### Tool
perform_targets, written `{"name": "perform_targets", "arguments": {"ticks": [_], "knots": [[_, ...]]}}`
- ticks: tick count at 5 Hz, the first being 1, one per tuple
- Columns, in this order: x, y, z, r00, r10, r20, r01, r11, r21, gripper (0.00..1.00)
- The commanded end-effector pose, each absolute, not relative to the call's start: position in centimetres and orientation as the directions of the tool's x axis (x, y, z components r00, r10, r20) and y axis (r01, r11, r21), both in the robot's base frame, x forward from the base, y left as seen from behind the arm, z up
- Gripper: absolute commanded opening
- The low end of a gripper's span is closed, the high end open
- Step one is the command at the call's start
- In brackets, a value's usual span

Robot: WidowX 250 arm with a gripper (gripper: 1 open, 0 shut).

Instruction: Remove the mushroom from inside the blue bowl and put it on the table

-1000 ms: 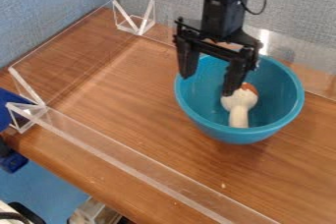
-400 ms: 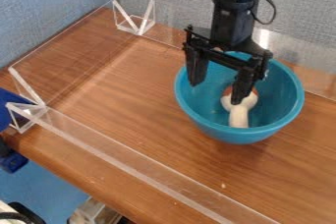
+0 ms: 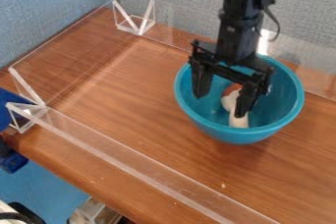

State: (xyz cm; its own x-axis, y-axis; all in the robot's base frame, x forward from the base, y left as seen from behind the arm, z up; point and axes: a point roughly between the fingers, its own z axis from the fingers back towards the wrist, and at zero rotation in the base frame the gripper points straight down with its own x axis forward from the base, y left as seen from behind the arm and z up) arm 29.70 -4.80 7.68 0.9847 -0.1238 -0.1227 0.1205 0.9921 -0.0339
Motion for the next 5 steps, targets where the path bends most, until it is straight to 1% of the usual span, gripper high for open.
{"name": "perform_targets", "arguments": {"ticks": [1,2,3,4,5], "knots": [[30.1,-5.5,7.6,0.985,-0.139,-0.099,0.137,0.990,-0.035,1.00],[30.2,-5.7,6.6,0.984,-0.141,-0.110,0.139,0.990,-0.031,1.00],[30.4,-5.8,6.0,0.983,-0.144,-0.113,0.142,0.990,-0.027,0.00],[30.6,-5.9,6.1,0.984,-0.147,-0.104,0.145,0.989,-0.025,0.00],[30.6,-5.9,7.0,0.984,-0.154,-0.086,0.153,0.988,-0.021,0.00]]}}
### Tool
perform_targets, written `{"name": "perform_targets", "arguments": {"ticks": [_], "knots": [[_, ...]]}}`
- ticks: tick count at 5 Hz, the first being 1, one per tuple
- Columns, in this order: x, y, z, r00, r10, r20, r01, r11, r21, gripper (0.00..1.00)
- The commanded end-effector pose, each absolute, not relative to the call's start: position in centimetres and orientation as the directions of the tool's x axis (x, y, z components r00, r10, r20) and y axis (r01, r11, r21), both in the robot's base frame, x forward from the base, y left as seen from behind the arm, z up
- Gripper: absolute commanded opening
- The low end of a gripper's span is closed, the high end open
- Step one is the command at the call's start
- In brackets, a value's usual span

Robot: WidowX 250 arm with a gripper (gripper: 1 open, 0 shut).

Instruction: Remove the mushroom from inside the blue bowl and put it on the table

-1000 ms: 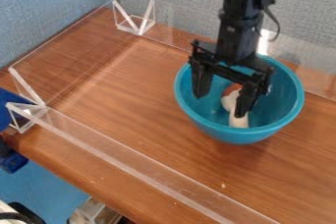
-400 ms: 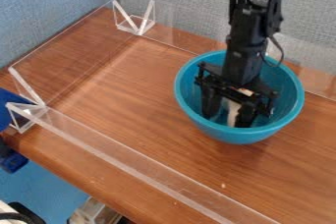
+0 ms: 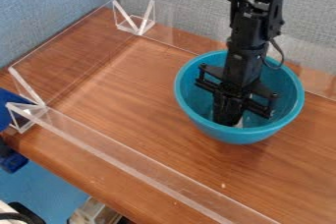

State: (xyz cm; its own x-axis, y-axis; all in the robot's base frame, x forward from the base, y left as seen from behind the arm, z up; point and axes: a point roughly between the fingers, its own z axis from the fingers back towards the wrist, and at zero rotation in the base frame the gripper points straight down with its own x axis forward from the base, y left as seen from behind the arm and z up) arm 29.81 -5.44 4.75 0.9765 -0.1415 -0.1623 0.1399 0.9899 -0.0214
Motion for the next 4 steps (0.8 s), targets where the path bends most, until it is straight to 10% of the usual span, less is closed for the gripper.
{"name": "perform_targets", "arguments": {"ticks": [1,4], "knots": [[30.6,-5.8,8.8,0.986,-0.157,-0.053,0.156,0.988,-0.011,0.00],[31.5,-4.8,19.0,0.976,-0.137,0.167,0.137,0.990,0.014,0.00]]}}
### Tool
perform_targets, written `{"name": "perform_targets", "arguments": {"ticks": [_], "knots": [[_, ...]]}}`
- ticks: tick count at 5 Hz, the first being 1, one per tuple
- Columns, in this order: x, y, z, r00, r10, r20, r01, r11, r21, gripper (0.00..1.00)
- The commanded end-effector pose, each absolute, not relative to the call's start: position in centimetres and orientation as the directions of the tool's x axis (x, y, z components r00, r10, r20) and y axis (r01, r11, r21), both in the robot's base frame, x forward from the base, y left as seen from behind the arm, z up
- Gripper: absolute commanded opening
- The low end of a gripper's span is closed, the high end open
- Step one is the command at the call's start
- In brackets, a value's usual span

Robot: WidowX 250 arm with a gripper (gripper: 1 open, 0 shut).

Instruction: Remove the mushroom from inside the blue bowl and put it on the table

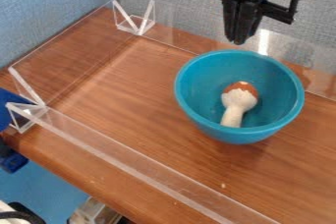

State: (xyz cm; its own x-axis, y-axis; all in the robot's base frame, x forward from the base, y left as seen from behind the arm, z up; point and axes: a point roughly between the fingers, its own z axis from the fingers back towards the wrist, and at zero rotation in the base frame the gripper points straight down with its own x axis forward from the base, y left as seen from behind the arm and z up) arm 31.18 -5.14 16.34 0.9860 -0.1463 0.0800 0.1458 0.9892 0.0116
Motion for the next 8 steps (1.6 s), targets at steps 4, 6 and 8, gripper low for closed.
{"name": "perform_targets", "arguments": {"ticks": [4,6,8], "knots": [[29.0,5.5,17.2,0.986,0.134,0.097,-0.137,0.990,0.022,1.00],[28.7,5.9,15.6,0.985,0.159,0.059,-0.161,0.987,0.027,1.00],[28.7,5.3,14.4,0.987,0.157,0.027,-0.157,0.987,0.020,1.00]]}}
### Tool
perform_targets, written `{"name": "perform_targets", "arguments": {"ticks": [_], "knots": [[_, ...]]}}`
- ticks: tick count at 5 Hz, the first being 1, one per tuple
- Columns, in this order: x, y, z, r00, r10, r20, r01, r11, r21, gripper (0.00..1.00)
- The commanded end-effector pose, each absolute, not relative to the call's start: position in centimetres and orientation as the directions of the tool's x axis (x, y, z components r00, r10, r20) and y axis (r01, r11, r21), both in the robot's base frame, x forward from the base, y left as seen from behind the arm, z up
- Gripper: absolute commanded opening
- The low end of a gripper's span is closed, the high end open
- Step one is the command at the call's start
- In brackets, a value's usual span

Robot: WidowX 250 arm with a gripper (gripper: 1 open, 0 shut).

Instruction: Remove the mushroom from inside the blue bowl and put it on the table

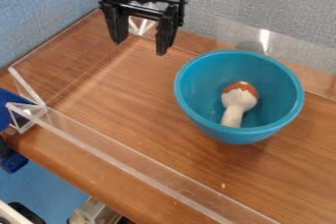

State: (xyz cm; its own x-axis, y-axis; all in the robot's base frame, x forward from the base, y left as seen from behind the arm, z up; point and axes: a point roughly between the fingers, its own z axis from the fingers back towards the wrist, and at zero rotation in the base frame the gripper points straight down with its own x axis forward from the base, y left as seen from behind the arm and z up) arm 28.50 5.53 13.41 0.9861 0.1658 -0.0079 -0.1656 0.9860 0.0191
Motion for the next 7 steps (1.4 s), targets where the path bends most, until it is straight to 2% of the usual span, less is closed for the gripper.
{"name": "perform_targets", "arguments": {"ticks": [1,5,7], "knots": [[28.8,4.7,13.8,0.988,0.151,0.015,-0.151,0.988,0.013,1.00],[30.5,-2.6,13.0,0.999,0.026,0.033,-0.024,0.999,-0.041,1.00],[31.3,-6.5,11.4,0.999,-0.036,0.031,0.037,0.998,-0.051,1.00]]}}
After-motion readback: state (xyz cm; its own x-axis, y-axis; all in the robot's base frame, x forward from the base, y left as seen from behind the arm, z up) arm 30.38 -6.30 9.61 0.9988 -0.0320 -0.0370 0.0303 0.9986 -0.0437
